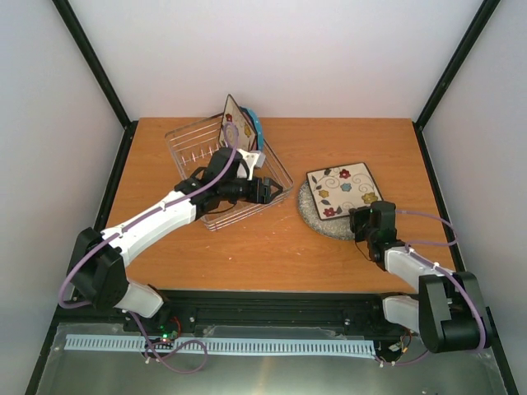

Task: Load the plates into the dish rack
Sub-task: Pick up the plate at the center of the board.

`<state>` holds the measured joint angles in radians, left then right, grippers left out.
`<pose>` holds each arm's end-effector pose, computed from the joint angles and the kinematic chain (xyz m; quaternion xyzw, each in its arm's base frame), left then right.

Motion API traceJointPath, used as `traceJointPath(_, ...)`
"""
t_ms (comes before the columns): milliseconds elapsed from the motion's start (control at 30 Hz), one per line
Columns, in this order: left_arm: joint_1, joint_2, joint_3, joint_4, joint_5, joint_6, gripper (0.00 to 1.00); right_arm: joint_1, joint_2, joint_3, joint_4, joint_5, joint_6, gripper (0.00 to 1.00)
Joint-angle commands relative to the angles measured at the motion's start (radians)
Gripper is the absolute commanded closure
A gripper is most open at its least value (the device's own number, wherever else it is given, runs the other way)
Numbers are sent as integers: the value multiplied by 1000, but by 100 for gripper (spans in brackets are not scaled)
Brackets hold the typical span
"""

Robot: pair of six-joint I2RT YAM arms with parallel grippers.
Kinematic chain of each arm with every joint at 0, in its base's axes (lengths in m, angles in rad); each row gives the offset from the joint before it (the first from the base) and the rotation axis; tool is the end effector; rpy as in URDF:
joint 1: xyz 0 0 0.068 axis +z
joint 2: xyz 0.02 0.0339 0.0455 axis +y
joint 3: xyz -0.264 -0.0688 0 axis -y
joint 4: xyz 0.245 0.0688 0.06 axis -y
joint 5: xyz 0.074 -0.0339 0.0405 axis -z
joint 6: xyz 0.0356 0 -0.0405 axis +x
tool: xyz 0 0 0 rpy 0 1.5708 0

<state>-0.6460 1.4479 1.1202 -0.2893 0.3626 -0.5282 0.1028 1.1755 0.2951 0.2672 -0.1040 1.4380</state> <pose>0.2530 -0.2066 0.2914 0.1341 0.8675 -0.3835 0.2872 0.2086 0.0252 0.1435 0.5299 0.7109 0.3535 0.2980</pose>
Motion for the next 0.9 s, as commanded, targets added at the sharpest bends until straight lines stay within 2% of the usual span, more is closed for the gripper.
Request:
traceJointPath(0, 10, -12, 66, -6, -12, 36, 29, -24, 31, 21, -12, -3, -175, 97)
traceJointPath(200, 19, 6, 141, -60, -38, 56, 25, -46, 28, 72, -20, -20, -281, 97)
traceJointPath(500, 159, 1, 234, -102, 3, 22, 24, -122, 0, 123, -12, -91, -341, 97)
traceJointPath(867, 214, -44, 250, -149, -82, 13, 22, -172, 18, 177, 61, -171, -361, 97)
